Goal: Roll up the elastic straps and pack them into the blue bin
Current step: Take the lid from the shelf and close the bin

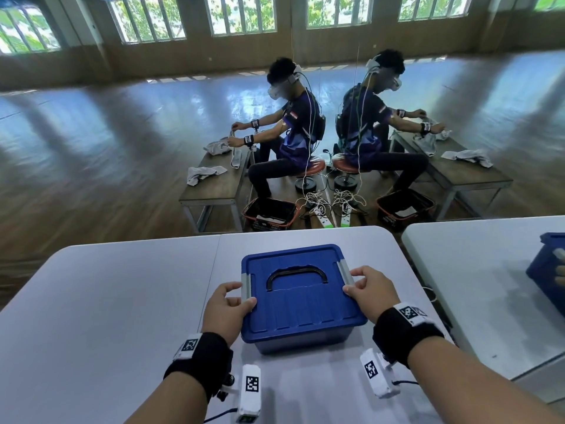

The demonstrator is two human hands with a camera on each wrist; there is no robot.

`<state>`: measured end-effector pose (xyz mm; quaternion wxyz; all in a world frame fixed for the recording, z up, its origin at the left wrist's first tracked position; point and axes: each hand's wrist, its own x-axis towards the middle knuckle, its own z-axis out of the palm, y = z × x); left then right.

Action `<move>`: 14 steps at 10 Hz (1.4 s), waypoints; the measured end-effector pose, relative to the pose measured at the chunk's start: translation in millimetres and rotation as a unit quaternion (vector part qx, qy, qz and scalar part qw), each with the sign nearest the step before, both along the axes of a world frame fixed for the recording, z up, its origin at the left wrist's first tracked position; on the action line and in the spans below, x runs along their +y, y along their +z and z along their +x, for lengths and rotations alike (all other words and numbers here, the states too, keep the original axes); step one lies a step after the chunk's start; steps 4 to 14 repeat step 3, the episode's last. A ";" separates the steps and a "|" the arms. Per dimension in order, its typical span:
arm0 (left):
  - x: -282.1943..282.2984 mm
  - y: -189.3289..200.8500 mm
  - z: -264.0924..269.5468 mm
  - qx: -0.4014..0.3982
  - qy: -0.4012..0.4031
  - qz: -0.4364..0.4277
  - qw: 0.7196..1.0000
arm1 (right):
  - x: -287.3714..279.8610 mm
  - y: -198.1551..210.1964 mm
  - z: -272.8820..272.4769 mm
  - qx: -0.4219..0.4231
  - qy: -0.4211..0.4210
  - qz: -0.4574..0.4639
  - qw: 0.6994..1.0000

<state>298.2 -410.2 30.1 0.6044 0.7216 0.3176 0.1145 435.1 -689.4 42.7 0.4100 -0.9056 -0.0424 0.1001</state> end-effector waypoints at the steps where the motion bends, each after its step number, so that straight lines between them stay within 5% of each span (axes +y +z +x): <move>1: 3.8 1.9 -7.1 0.002 -0.021 0.022 1.000 | 3.0 0.1 -7.0 -0.011 0.006 -0.012 1.000; 3: 21.7 8.5 -28.6 0.020 -0.056 -0.004 0.998 | -5.6 -6.8 -42.0 0.013 -0.037 0.091 0.995; 14: 21.7 8.5 -28.6 0.020 -0.056 -0.004 0.998 | -5.6 -6.8 -42.0 0.013 -0.037 0.091 0.995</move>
